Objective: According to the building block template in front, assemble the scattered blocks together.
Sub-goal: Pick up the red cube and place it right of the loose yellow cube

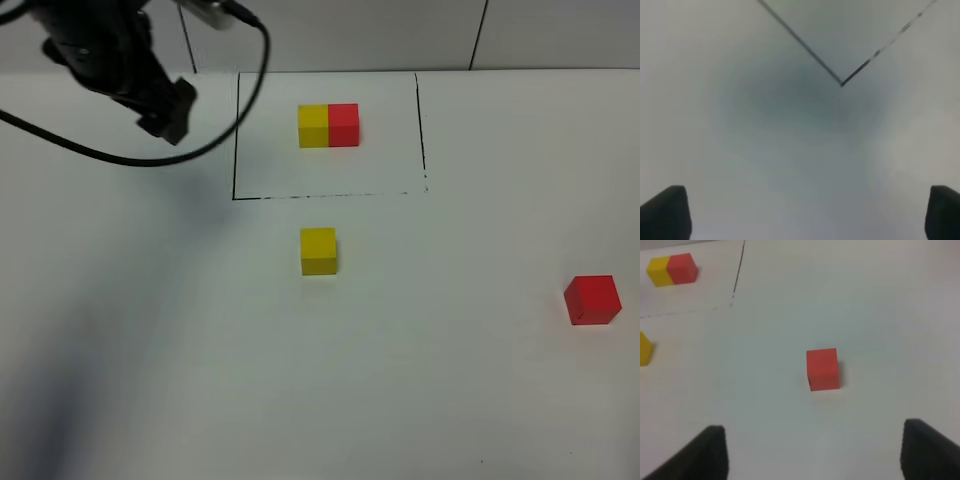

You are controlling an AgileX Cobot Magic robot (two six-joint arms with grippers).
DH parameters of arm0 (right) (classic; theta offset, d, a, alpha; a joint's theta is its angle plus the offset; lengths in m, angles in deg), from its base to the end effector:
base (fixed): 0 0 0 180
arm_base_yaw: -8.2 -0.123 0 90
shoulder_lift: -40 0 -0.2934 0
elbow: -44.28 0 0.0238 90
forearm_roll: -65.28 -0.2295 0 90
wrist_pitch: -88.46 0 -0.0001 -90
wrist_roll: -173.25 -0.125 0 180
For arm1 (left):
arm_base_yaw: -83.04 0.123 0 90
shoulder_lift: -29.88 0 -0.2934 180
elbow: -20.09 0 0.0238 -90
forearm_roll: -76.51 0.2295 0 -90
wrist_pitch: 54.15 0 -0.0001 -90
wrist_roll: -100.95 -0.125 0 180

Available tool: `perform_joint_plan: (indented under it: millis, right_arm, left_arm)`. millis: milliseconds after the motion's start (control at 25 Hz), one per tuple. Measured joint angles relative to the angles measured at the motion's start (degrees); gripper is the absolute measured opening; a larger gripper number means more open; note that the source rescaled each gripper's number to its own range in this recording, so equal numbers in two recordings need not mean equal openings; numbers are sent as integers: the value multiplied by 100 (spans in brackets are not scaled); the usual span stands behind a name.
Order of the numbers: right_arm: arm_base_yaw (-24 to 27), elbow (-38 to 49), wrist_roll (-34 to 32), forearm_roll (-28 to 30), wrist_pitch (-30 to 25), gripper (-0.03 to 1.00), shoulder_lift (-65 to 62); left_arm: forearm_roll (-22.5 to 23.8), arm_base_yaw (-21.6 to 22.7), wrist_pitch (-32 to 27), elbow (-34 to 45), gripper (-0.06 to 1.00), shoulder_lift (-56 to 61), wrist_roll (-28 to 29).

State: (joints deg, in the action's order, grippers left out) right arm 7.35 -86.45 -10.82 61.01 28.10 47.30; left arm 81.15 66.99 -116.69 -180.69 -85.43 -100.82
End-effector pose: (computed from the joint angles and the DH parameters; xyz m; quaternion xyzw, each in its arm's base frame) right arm -0.0015 0.0081 0.2501 0.0227 0.8514 0.0596 0.5206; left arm 0.3914 -0.1033 0.2790 0.3279 0.9228 0.0488 0.1964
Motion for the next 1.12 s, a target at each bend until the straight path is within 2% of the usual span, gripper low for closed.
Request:
perform_joint_plan:
  millis: [120,280,440,680,1120]
  right_arm:
    - [0,0,0,0,0,48,0]
    - [0,0,0,0,5,48,0]
    - [0,0,0,0,5,48,0]
    - [0,0,0,0,5,48,0]
    - [0,0,-12,0,5,48,0]
  left_arm:
    - [26,530,192,632,100,745,199]
    - [37,890,329,1464,100,1850,560]
    - [-3,905,214,2240,98,3056,1124]
    - [110,905,-318,3394,95,4720,1880]
    - [144,905,-306,5566,89,7750,2496]
